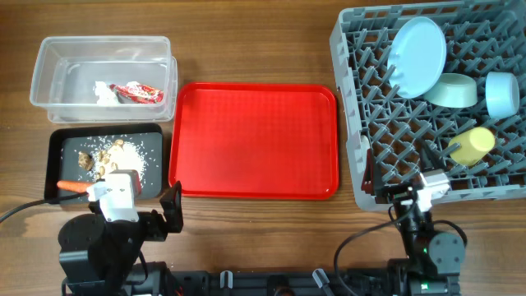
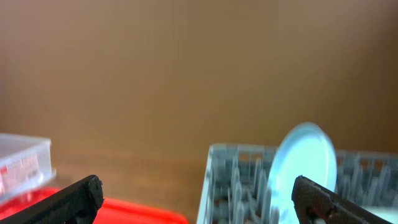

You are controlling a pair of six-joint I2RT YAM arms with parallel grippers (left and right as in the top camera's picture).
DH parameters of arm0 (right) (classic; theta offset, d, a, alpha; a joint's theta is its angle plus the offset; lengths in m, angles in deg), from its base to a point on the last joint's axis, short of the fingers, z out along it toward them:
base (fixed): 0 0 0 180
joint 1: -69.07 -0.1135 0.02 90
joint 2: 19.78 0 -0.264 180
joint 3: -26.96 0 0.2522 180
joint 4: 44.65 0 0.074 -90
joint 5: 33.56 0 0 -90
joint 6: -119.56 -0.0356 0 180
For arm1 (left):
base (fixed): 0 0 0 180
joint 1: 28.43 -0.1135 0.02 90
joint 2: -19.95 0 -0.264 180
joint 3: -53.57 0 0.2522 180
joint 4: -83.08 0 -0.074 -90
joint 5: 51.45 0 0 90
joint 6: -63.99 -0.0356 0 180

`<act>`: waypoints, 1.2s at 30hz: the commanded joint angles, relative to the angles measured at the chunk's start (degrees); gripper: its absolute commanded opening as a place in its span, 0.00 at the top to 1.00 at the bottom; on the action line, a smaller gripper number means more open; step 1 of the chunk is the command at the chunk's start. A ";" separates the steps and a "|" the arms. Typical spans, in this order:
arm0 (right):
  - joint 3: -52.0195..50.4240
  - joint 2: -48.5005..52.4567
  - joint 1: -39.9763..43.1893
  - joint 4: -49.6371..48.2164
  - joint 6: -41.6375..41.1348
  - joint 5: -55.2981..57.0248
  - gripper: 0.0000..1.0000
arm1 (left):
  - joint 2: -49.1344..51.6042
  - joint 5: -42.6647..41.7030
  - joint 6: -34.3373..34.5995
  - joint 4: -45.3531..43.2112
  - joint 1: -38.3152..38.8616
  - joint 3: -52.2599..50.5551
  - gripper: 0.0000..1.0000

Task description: Sort waste into correct bins and load items into the dishwasher rack

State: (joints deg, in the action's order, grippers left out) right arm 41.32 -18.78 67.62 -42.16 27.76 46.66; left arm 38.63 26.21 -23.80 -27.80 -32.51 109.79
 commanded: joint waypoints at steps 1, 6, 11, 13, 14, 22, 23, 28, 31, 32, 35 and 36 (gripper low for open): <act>-0.31 -0.83 0.02 2.69 0.81 2.58 0.00 | -0.31 -0.92 -0.09 0.02 0.20 -0.13 0.00; -0.31 -0.83 0.00 11.21 0.68 2.78 0.00 | -0.31 -0.92 -0.09 0.02 0.20 -0.13 0.00; -0.31 -0.31 0.02 10.82 0.72 2.91 0.00 | -0.31 -0.92 -0.09 0.02 0.20 -0.13 0.00; -0.31 -0.09 0.02 10.82 0.72 2.91 0.00 | -0.31 -0.92 -0.09 0.02 0.20 -0.13 0.00; -0.31 -0.07 0.02 10.84 0.70 2.91 0.00 | -0.31 -0.92 -0.09 0.02 0.20 -0.13 0.00; -0.31 -0.07 0.02 10.82 0.72 2.91 0.00 | -0.31 -0.92 -0.09 0.02 0.20 -0.13 0.00; -0.31 -0.07 0.02 10.84 0.72 2.91 0.00 | -0.31 -0.92 -0.09 0.02 0.20 -0.13 0.00; -0.31 -0.07 0.02 10.84 0.72 2.93 0.00 | -0.31 -0.92 -0.09 0.02 0.20 -0.13 0.00; -0.31 -0.07 0.02 10.84 0.72 2.91 0.00 | -0.31 -0.92 -0.09 0.02 0.20 -0.13 0.00; -0.31 -0.07 0.02 10.82 0.72 2.91 0.00 | -0.31 -0.92 -0.09 0.02 0.20 -0.13 0.00; -0.31 -0.07 0.02 10.82 0.72 2.91 0.00 | -0.31 -0.92 -0.09 0.02 0.20 -0.13 0.00; -0.31 -0.07 0.02 10.84 0.72 2.91 0.00 | -0.31 -0.92 -0.09 0.02 0.20 -0.13 0.00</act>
State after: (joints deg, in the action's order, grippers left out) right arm 41.08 -18.87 67.59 -31.10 27.98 48.80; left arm 38.63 26.21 -23.80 -27.80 -32.51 109.79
